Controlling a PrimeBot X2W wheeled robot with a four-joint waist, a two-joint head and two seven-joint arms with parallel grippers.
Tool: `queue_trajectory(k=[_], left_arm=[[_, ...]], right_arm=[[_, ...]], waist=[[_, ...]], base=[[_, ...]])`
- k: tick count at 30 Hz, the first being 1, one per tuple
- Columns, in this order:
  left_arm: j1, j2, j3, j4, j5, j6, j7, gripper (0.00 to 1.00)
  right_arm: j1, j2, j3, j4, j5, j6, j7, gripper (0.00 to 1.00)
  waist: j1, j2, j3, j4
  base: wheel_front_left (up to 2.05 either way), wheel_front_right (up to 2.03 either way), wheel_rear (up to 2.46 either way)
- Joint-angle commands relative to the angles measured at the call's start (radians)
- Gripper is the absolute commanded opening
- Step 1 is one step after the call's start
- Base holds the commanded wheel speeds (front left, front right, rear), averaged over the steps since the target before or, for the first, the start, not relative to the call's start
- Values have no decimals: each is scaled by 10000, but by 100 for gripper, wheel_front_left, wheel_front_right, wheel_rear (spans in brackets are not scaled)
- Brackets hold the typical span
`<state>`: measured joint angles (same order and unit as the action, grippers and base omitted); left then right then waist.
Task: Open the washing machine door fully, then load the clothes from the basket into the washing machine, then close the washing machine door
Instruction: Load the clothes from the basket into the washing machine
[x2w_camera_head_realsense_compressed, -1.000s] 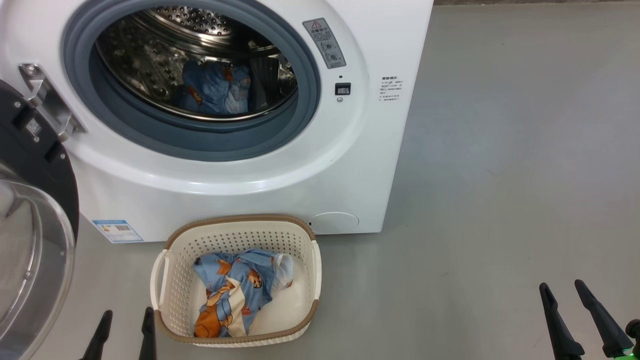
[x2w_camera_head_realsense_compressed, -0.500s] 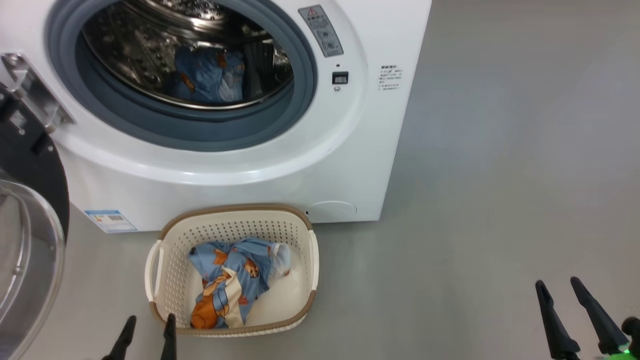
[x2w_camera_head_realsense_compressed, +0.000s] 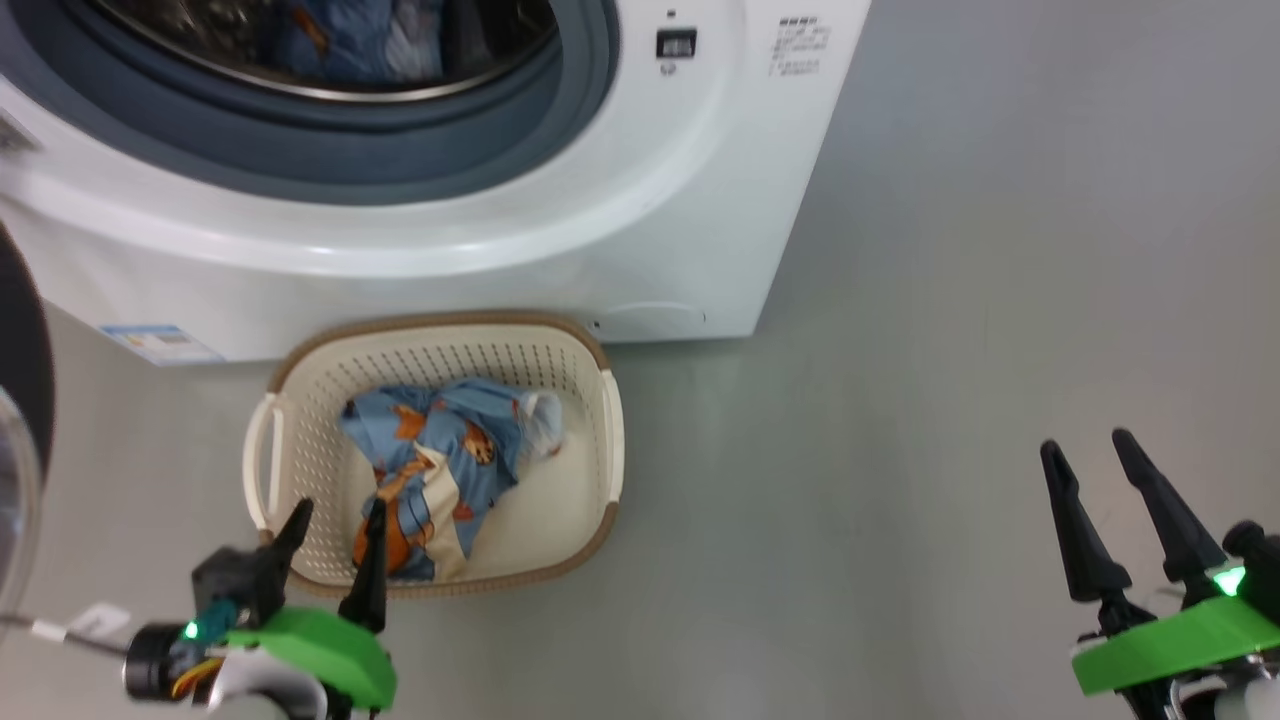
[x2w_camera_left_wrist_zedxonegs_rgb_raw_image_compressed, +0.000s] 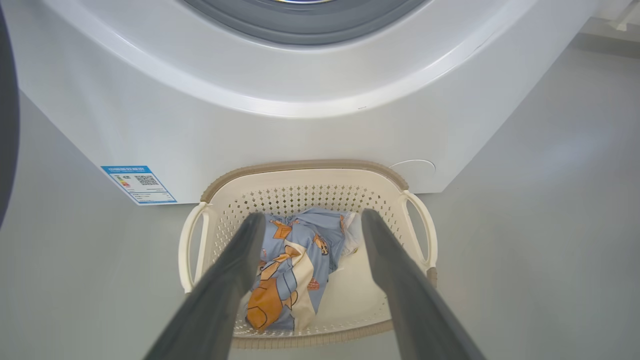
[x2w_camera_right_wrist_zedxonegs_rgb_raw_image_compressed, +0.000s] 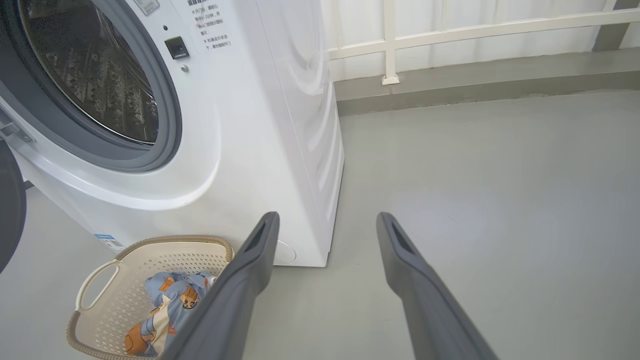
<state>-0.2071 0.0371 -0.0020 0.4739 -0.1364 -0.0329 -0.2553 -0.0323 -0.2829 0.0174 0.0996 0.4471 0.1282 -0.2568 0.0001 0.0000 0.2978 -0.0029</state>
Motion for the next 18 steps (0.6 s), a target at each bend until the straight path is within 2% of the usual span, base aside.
queue_trajectory(k=[1, 8, 18], left_arm=[[-524, 131, 196, 169, 165, -69, -65, 100], [-2495, 239, 40, 2193, 562, -192, -65, 100], [-5161, 769, -159, 5208, 827, -382, -65, 100]], right_arm=[[-272, -197, 245, -264, 99, 25, -49, 100], [-1221, -233, 628, -359, 136, 25, -49, 100], [-2138, -296, 785, -549, 237, 25, -49, 100]], waist=[[-1, 0, 984, -127], [-1, 0, 2227, -358], [-1, 0, 3785, -662]], base=[[0, 0, 0], [0, 0, 0], [0, 0, 0]])
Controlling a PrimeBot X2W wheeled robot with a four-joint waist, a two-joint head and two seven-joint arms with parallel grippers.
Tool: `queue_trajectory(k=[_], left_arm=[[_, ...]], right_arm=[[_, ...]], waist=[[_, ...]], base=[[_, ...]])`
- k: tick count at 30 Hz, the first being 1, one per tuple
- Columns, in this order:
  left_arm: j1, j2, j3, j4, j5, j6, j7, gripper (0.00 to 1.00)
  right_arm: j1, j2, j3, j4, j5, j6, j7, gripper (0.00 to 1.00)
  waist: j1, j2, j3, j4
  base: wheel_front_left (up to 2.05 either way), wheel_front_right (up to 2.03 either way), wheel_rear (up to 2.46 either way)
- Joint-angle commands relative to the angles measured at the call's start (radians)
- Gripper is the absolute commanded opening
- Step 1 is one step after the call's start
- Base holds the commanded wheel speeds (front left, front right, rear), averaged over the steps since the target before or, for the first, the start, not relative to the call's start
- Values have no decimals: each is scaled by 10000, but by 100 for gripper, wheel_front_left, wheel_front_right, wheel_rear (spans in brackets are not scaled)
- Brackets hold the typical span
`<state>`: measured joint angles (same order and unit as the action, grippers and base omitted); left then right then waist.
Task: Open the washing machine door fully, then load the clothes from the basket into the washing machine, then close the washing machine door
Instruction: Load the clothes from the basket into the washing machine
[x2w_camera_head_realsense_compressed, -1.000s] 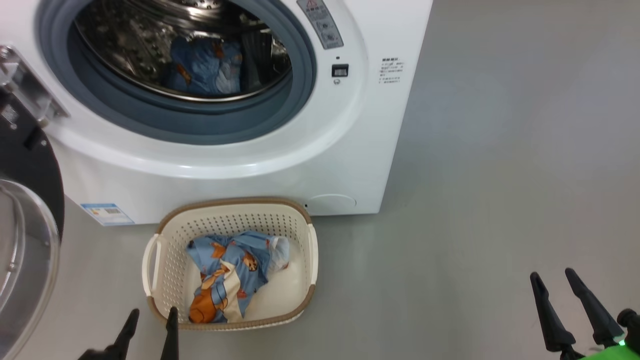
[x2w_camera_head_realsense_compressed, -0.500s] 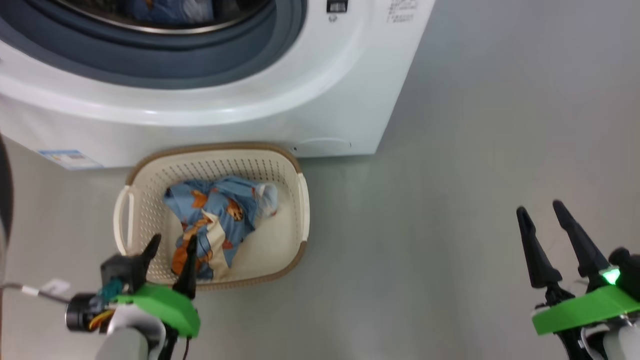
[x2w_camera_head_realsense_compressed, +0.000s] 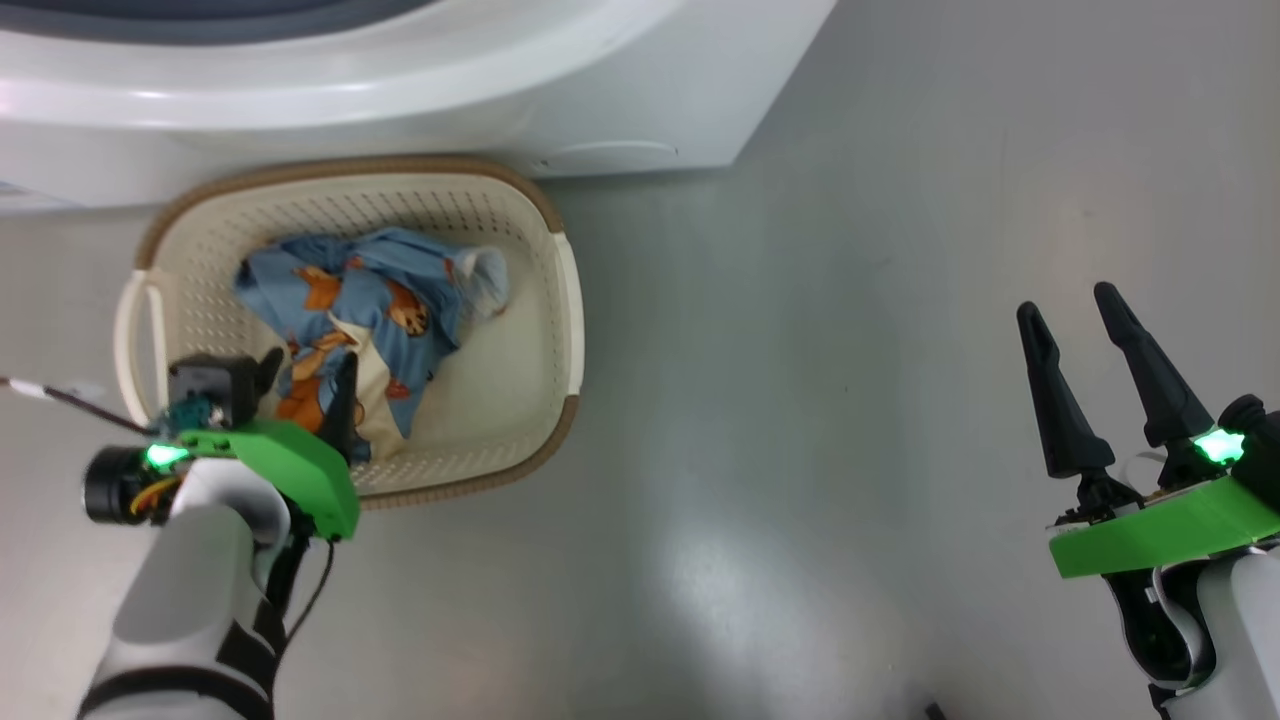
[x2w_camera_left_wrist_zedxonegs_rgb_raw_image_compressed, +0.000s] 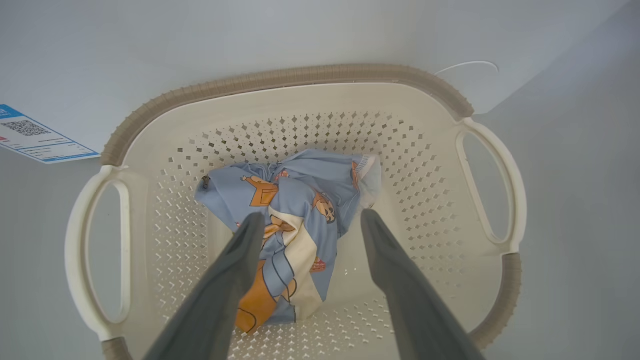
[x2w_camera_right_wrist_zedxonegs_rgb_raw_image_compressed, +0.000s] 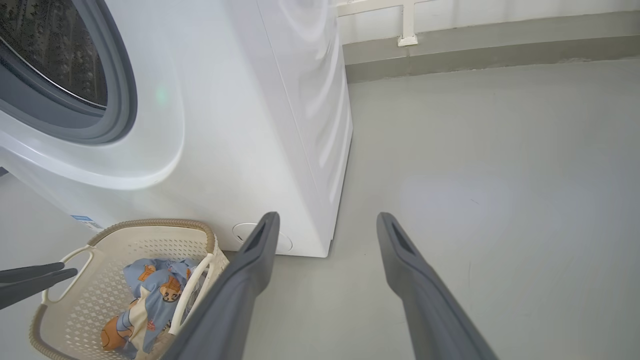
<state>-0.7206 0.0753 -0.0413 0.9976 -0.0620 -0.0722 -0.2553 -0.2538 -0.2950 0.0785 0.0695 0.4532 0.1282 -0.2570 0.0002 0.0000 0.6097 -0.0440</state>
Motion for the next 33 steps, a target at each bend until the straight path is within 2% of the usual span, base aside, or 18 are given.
queue_trajectory(k=[1, 6, 10, 19, 33], left_arm=[[-220, 462, 202, 242, 107, -8, -65, 100], [-1085, 752, -32, 1725, 263, -55, 11, 100], [-1718, 872, -246, 2394, 372, -110, 261, 100], [-2641, 1161, -673, 2778, 599, -86, 720, 100], [-3437, 1705, -894, 2899, 582, 181, 1284, 100]], right_arm=[[25, -169, 197, -265, 177, 25, -48, 100], [-122, -131, 357, -331, 192, 25, -48, 100], [-227, -119, 472, -400, 202, 25, -48, 100], [-588, -25, 656, -706, 230, 25, -48, 100], [-887, 70, 773, -986, 279, 25, -48, 100]], waist=[[-2, 0, 765, -291], [-2, 0, 1124, -472], [-2, 0, 1445, -557], [-2, 0, 2225, -852], [-2, 0, 3090, -1224]], base=[[0, 0, 0], [0, 0, 0], [0, 0, 0], [0, 0, 0], [0, 0, 0]])
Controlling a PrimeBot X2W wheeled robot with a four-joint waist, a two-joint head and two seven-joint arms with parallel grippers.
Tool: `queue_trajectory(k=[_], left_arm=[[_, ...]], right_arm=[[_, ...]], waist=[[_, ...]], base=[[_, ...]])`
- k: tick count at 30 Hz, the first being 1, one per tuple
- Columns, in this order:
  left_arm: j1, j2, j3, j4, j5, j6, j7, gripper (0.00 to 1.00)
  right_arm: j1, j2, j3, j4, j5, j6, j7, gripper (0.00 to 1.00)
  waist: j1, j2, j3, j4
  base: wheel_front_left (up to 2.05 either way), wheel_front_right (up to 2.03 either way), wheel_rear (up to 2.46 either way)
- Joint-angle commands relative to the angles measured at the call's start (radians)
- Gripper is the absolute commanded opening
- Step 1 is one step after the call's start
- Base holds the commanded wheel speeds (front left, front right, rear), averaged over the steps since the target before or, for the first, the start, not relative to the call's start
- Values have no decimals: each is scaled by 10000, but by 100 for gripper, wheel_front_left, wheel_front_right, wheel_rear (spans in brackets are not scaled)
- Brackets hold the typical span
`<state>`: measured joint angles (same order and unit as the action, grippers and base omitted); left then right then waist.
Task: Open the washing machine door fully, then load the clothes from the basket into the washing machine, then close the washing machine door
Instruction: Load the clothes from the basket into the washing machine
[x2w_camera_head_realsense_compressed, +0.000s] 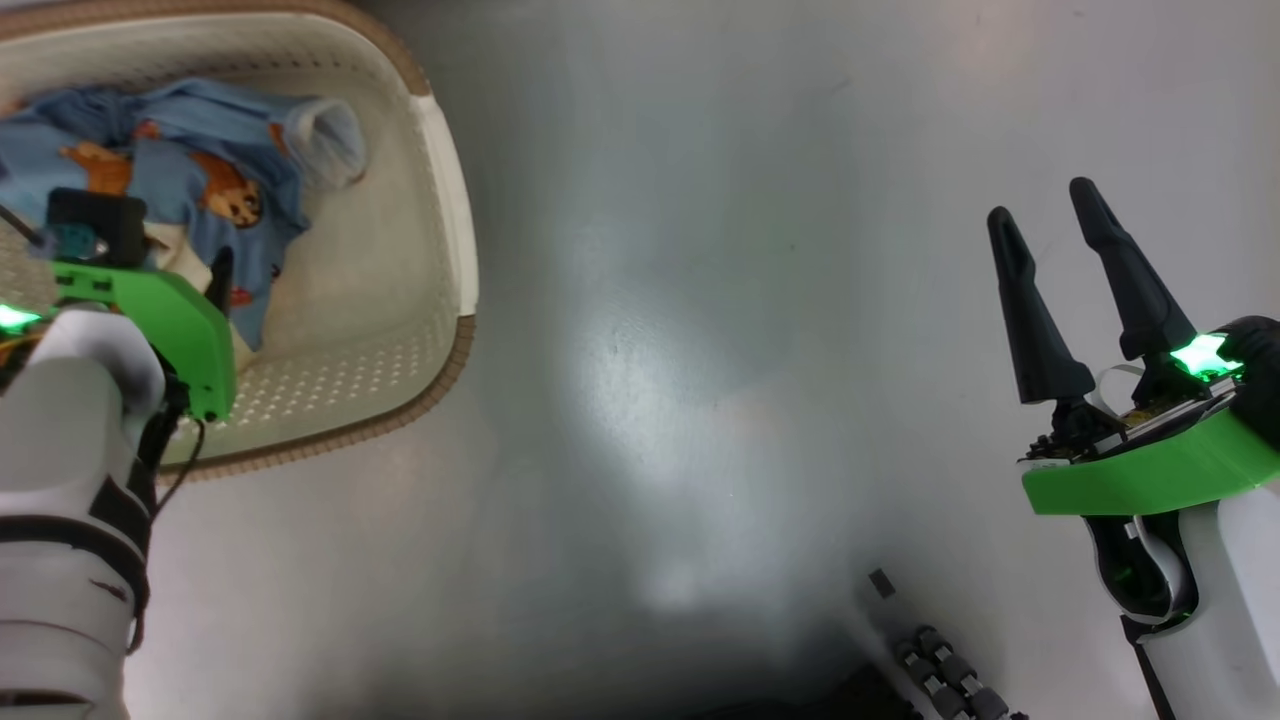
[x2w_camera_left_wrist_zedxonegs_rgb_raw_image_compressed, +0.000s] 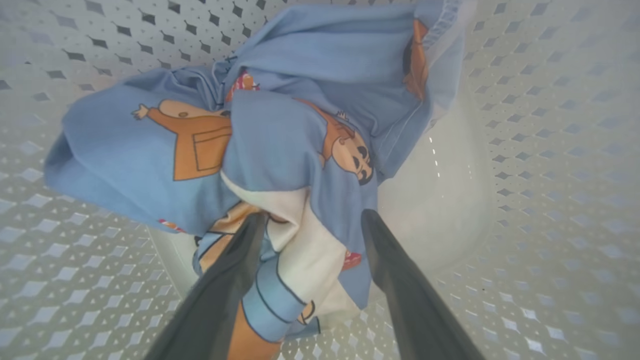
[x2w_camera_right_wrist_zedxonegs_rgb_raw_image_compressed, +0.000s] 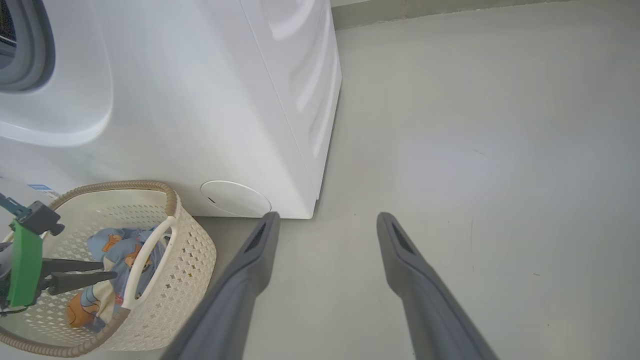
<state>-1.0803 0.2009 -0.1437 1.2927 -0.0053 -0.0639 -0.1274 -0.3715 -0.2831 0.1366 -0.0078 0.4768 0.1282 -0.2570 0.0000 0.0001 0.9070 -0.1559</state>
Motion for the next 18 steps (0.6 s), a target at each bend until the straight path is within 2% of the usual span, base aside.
queue_trajectory(k=[1, 12, 13, 14, 15, 16, 18], left_arm=[[116, 481, 136, -48, -11, 115, 37, 100], [-332, 746, -74, -27, -61, 325, 296, 100], [-356, 747, -89, -26, -72, 335, 308, 78], [-368, 751, -105, -25, -84, 327, 331, 44], [-367, 743, -126, -25, -93, 325, 347, 16], [-357, 707, -133, -24, -119, 323, 337, 0], [-333, 673, -117, -23, -198, 309, 314, 0]], right_arm=[[260, -39, 204, -232, 47, 25, -48, 100], [57, 18, 399, -423, 93, 25, -48, 100], [48, 18, 406, -430, 96, 25, -48, 100], [37, 20, 413, -432, 98, 25, -48, 100], [30, 21, 416, -424, 98, 25, -48, 100], [28, 23, 415, -413, 93, 25, -48, 100], [30, 24, 408, -395, 82, 25, -48, 100]], waist=[[0, -1, 164, -130], [0, -1, 582, -371], [0, -1, 602, -383], [0, -1, 614, -395], [0, -1, 613, -403], [0, -1, 600, -403], [0, -1, 561, -396]], base=[[0, 0, 0], [0, 0, 0], [0, 0, 0], [0, 0, 0], [0, 0, 0], [0, 0, 0], [0, 0, 0]])
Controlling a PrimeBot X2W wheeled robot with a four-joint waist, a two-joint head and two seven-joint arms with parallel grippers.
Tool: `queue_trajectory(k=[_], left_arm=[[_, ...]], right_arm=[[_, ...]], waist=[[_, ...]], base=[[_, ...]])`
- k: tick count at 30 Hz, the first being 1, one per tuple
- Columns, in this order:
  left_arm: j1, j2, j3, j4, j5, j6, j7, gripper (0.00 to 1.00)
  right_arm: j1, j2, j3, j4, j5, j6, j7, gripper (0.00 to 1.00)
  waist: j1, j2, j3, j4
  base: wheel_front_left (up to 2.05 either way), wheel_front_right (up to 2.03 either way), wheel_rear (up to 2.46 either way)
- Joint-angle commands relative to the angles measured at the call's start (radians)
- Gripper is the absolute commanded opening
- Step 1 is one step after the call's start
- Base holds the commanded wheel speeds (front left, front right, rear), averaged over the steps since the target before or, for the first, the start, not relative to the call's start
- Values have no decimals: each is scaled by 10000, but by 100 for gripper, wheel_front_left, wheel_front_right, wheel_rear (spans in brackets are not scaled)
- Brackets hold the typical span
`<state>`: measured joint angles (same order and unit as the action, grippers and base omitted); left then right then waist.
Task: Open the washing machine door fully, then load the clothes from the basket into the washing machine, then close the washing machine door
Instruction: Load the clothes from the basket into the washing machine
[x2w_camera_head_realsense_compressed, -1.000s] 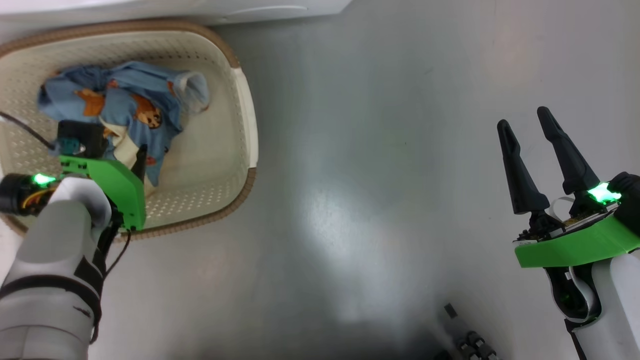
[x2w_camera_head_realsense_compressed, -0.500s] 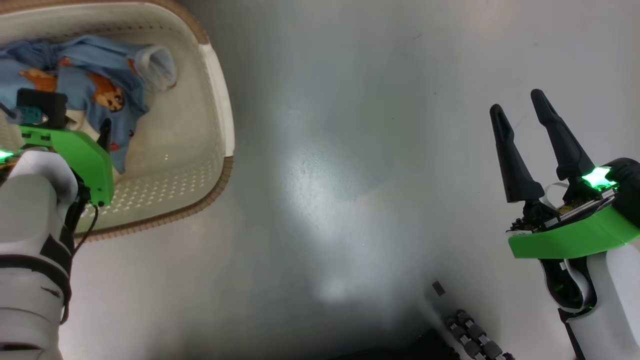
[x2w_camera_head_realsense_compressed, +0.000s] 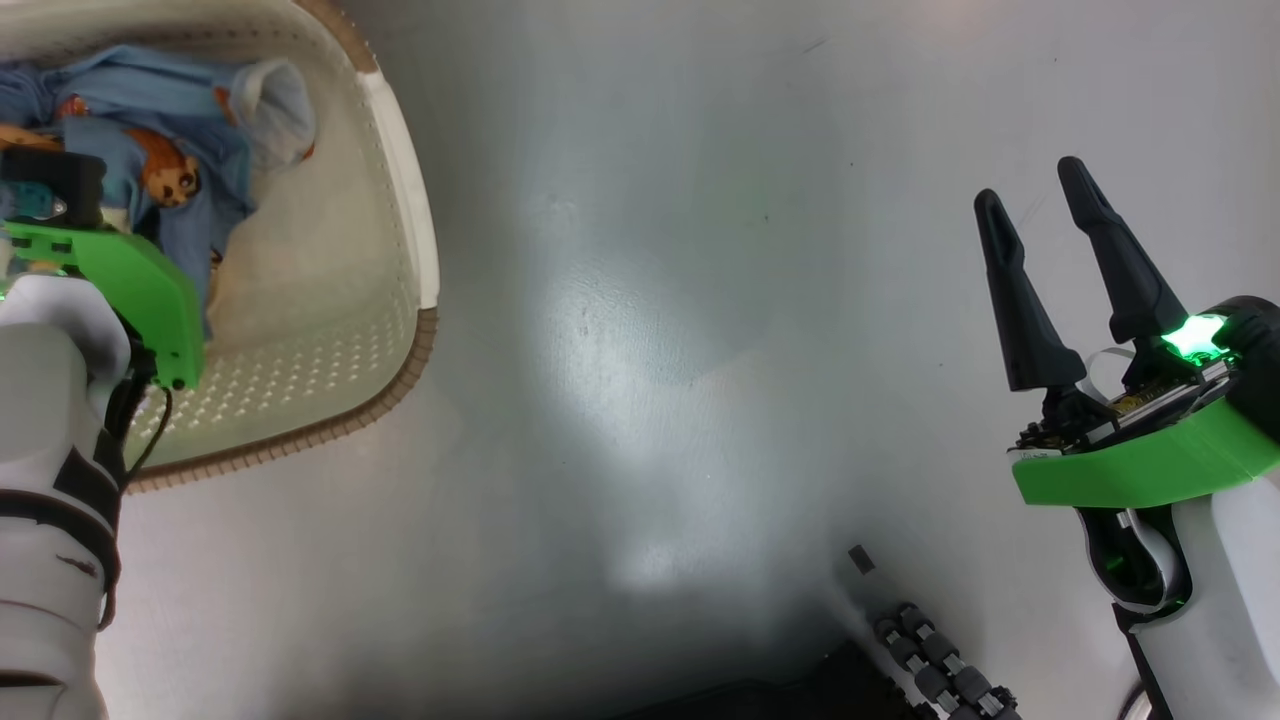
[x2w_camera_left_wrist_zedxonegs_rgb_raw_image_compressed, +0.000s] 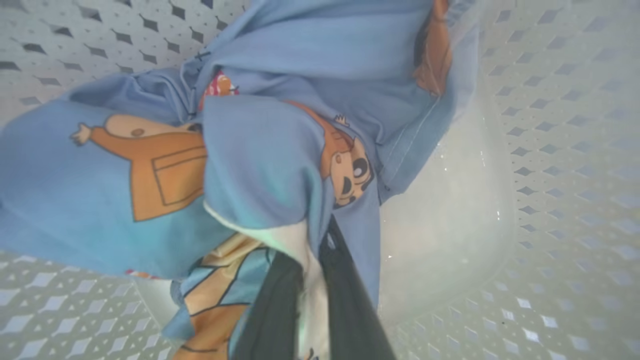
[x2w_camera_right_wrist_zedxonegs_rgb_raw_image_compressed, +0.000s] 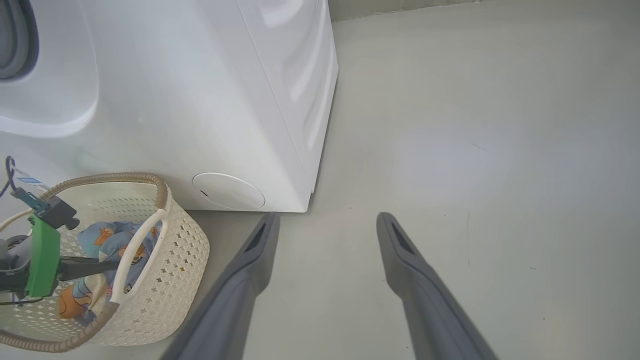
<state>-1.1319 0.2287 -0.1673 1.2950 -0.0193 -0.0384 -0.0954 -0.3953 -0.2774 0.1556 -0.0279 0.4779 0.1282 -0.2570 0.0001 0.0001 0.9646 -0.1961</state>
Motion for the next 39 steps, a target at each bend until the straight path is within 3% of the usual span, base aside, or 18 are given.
queue_trajectory(k=[1, 18, 39], left_arm=[[190, 389, 123, -46, -93, 37, -67, 0], [996, -317, 820, -410, -1292, -211, -1639, 0], [6217, -892, 1850, -6418, -1081, -463, -1663, 0]], right_arm=[[264, -36, 211, -188, 67, 25, -48, 100], [728, -282, -331, -39, -94, 25, -48, 100], [2909, -462, -790, 730, -199, 25, -48, 100]], waist=[[-1, -1, -31, 12], [-1, -1, -1868, 963], [-1, -1, -6191, 1591]], base=[[0, 0, 0], [0, 0, 0], [0, 0, 0]])
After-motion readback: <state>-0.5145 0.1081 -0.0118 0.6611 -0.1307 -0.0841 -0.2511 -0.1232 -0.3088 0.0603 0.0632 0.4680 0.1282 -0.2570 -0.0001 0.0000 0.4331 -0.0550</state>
